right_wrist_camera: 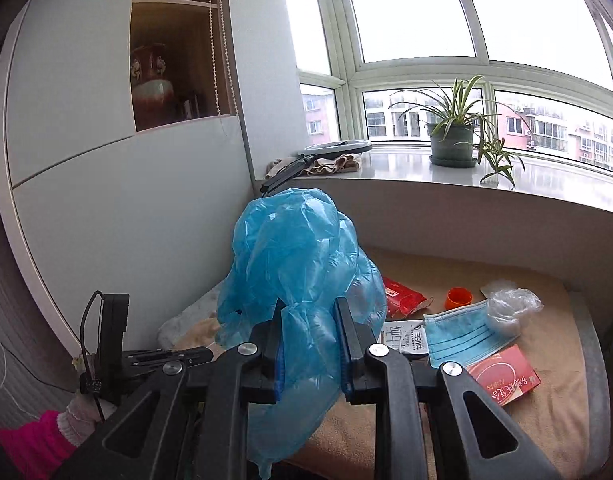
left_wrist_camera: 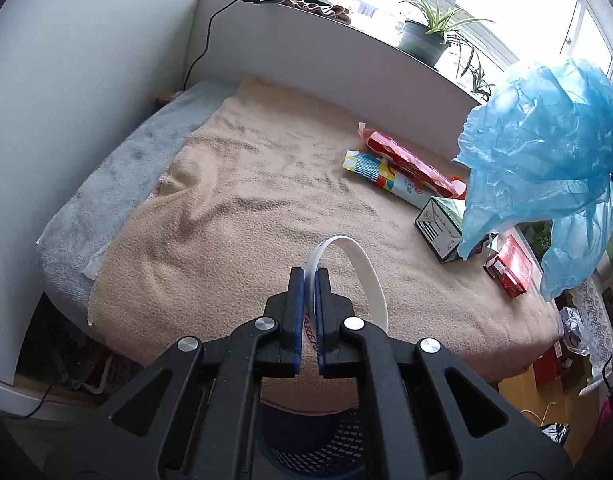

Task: Collect trash
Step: 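Carry the band and blue bag down to the blue basket with both tools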

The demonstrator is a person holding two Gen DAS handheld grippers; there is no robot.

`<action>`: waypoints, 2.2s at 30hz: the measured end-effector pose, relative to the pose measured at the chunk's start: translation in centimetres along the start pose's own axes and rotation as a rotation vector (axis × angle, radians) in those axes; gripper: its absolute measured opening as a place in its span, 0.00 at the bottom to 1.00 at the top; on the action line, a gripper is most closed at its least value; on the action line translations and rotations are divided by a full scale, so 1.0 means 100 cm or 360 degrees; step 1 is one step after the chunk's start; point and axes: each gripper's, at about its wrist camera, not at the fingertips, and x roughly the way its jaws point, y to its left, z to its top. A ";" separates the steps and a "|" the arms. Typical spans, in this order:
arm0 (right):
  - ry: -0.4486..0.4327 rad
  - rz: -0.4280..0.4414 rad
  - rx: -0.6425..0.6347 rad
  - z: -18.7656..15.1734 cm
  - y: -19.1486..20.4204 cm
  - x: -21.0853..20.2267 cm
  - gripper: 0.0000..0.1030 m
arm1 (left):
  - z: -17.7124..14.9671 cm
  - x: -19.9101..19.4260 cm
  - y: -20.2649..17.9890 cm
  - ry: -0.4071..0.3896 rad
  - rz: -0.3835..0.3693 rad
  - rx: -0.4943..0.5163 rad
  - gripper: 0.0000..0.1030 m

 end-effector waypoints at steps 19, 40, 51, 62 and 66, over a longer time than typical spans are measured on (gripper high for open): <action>0.0254 -0.0052 0.0059 -0.129 -0.008 -0.062 0.19 | -0.096 -0.026 -0.039 0.0158 -0.0121 0.0112 0.03; 0.0714 -0.0104 0.0252 -0.241 -0.022 0.009 0.19 | -0.205 0.096 -0.026 0.0632 0.0027 0.0104 0.03; 0.0855 -0.0164 0.0225 -0.271 -0.020 0.065 0.20 | -0.215 0.128 -0.021 0.0692 0.0093 0.0092 0.03; 0.0844 -0.0150 0.0185 -0.275 -0.014 0.095 0.35 | -0.213 0.131 -0.024 0.0677 0.0126 0.0112 0.03; 0.0826 -0.0164 0.0193 -0.275 -0.014 0.096 0.44 | -0.209 0.125 -0.030 0.0656 0.0131 0.0124 0.21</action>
